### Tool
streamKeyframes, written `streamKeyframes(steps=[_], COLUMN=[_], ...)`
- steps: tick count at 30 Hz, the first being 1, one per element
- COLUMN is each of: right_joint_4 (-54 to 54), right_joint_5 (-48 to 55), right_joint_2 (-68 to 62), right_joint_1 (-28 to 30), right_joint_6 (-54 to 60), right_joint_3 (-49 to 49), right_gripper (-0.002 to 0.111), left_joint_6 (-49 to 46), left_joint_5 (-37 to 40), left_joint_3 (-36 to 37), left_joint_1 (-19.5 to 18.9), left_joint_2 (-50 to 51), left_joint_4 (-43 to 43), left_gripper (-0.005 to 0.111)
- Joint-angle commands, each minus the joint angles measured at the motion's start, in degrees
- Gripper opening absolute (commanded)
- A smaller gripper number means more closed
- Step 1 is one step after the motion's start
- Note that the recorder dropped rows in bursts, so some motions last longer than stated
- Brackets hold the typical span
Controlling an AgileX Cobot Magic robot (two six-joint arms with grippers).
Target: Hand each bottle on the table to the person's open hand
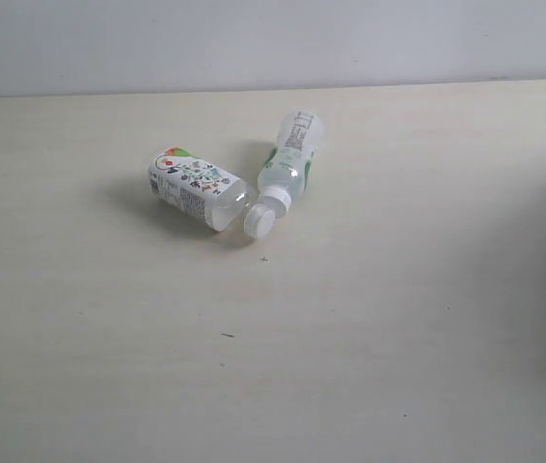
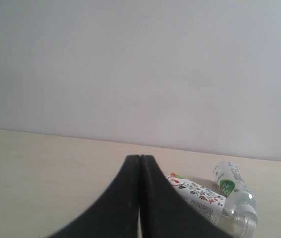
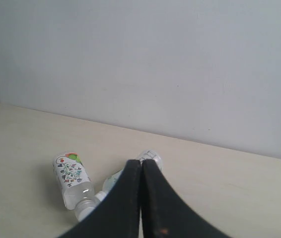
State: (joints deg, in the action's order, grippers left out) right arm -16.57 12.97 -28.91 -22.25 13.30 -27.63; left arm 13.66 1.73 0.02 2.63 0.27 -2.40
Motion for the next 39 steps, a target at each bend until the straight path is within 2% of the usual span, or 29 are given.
streamKeyframes(steps=[1,30,34,39], right_joint_4=[-0.1,0.2,0.2,0.2], right_joint_5=[-0.2,0.1,-5.5,-5.7], right_joint_2=[0.2,0.2,0.1,0.1], right_joint_1=[0.3,0.3,0.3,0.3], right_joint_6=[0.1,0.1,0.1,0.1], right_joint_3=[0.3,0.3,3.8,7.4], right_gripper=[0.0,0.0,0.0,0.0], left_joint_6=[0.0,0.0,0.0,0.0], left_joint_5=[-0.2,-0.2,-0.2,-0.2], left_joint_3=[0.0,0.0,0.0,0.0], left_joint_1=[0.1,0.1,0.1,0.1], left_joint_2=[-0.3,-0.3,-0.3,-0.3], left_joint_4=[0.2,0.2,0.2,0.2], left_gripper=[0.0,0.0,0.0,0.0])
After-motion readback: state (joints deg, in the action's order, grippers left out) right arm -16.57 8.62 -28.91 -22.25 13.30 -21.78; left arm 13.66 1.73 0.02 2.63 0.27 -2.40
